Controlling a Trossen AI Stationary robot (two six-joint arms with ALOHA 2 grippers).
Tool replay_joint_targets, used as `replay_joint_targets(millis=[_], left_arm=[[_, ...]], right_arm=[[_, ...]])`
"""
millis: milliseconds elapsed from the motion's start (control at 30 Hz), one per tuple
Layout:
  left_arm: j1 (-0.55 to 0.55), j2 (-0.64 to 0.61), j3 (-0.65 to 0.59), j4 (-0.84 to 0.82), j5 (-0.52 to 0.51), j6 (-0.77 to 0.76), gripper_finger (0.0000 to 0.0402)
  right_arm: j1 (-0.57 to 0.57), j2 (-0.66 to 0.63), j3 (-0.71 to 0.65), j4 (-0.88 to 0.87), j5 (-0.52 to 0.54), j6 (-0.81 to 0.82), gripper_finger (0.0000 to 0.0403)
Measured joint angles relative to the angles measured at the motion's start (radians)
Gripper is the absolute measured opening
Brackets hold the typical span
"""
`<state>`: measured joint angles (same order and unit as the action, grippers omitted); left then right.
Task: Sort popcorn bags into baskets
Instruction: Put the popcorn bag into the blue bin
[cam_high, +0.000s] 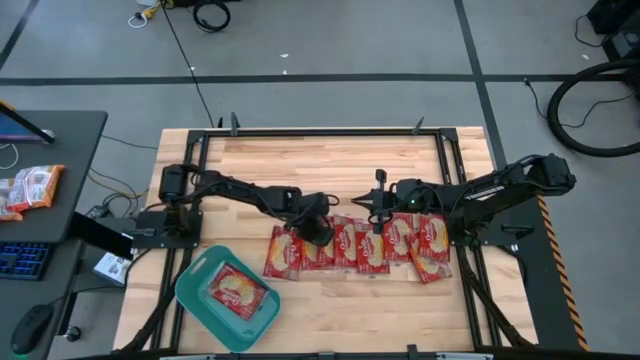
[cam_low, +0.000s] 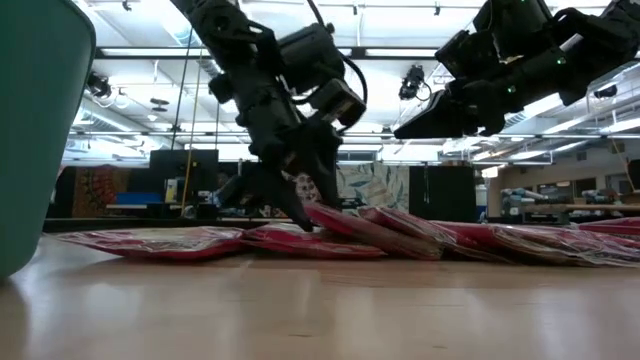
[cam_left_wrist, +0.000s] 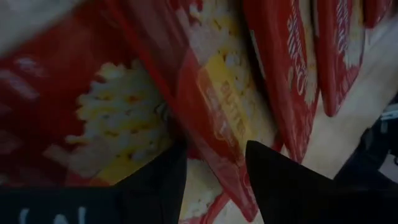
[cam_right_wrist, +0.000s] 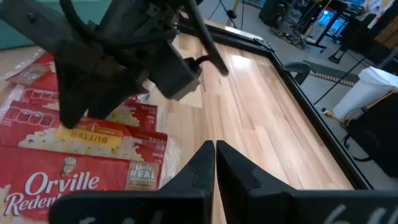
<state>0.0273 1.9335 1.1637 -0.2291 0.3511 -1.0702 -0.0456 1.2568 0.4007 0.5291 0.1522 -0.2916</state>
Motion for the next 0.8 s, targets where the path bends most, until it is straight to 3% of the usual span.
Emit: replay_joint_targets(millis=[200,600,800], left_arm=[[0.018,-0.014,0.001,0.006,0.042,0.002,0.0169],[0.023,-0.016,0.002,0.009,-0.054,0.016,0.0167],[0.02,-0.002,0.002,0.021,-0.085,0.059,0.014]], right_arm=[[0.0,0.0,0.0,-0.003,-0.009,0.001,0.002],[0.0,0.0,0.0,0.01,-0.024,0.004,0.002],[0.0,0.0,0.0,0.014,-0.025,0.004,0.002]])
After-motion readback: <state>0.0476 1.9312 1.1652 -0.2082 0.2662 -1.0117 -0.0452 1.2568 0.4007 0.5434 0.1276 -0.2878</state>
